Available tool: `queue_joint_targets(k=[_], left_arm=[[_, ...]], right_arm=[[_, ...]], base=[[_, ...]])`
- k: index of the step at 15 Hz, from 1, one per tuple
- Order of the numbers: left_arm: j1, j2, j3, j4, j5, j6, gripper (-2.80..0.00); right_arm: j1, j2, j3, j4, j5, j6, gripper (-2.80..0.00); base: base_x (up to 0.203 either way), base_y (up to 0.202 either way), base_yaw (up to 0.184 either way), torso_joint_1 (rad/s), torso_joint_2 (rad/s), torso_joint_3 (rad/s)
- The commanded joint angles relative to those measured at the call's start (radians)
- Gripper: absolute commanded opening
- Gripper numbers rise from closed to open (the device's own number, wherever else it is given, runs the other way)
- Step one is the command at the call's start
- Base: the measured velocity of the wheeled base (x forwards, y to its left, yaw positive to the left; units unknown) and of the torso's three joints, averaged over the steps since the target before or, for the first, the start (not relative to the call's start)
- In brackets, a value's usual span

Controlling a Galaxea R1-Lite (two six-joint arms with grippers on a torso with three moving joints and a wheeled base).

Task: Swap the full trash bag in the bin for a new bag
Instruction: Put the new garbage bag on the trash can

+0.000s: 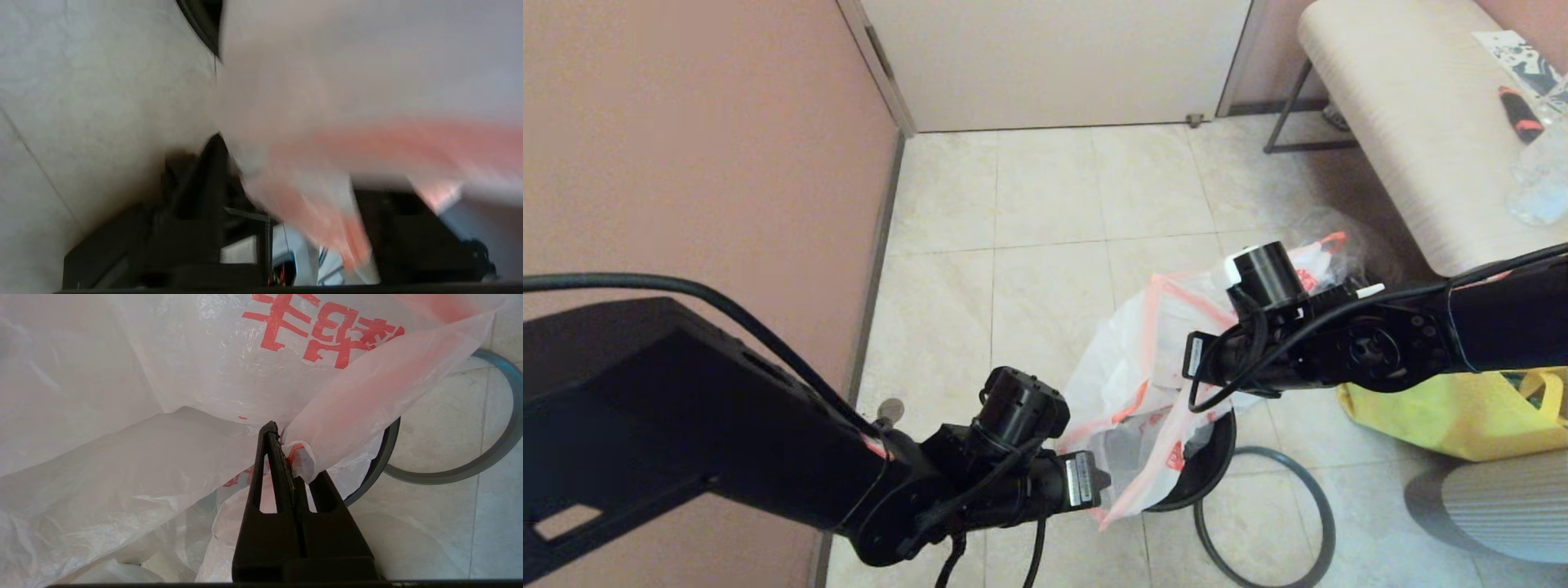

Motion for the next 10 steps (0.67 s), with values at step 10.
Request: queue_joint_targets(k=[10], left_arm=[[0.194, 0.081, -0.496, 0.256, 0.089, 0.044, -2.80]], right_arm=[[-0.030, -0.060, -0.103, -0.013, 0.041, -0.026, -2.80]], base=[[0.000, 0.000, 0.000, 0.000, 0.00, 0.000]])
